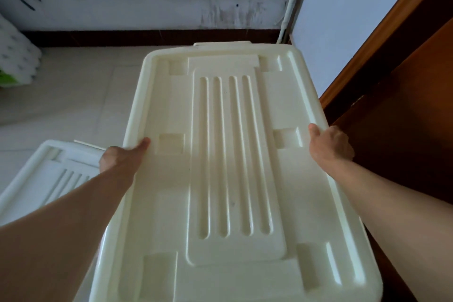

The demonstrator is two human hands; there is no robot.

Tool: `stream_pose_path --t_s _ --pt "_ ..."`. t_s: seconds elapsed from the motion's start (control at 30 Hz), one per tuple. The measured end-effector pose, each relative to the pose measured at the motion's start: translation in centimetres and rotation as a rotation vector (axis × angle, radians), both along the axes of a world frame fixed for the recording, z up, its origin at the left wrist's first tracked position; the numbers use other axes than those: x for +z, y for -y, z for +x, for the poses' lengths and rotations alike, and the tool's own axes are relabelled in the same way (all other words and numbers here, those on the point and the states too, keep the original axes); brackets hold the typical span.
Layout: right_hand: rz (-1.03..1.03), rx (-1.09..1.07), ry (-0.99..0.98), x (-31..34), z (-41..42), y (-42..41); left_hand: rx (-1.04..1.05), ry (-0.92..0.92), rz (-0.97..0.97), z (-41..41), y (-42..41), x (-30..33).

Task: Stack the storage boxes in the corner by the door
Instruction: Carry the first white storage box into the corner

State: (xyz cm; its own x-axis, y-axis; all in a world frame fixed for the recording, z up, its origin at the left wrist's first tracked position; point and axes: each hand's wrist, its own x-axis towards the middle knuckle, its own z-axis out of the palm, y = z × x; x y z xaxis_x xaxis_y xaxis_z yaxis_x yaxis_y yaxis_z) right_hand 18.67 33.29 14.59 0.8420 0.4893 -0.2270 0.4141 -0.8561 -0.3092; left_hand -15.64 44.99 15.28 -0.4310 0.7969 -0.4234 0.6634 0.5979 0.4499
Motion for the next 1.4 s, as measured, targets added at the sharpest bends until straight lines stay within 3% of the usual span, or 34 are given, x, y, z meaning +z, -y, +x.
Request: stream_pose_path --t_s 0.5,0.87,1.07,1.4 --pt "0.025 -0.120 -0.045 1.2 6.8 -19.3 -0.040 0.082 0.028 8.3 -22.5 1.0" --pt "0.047 -0.412 -0.044 1.1 7.8 -30.3 -0.288 0.146 -0.030 13.6 -41.1 0.2" --pt "0.049 -0.552 -0.068 -0.7 11.0 -35.2 -0.445 0.034 -0.031 20.0 -49.3 -0.3" --pt "0.031 -0.708 -0.108 -3.4 16.5 -41.7 -0.601 -0.001 -0.063 29.5 -59.0 -3.2"
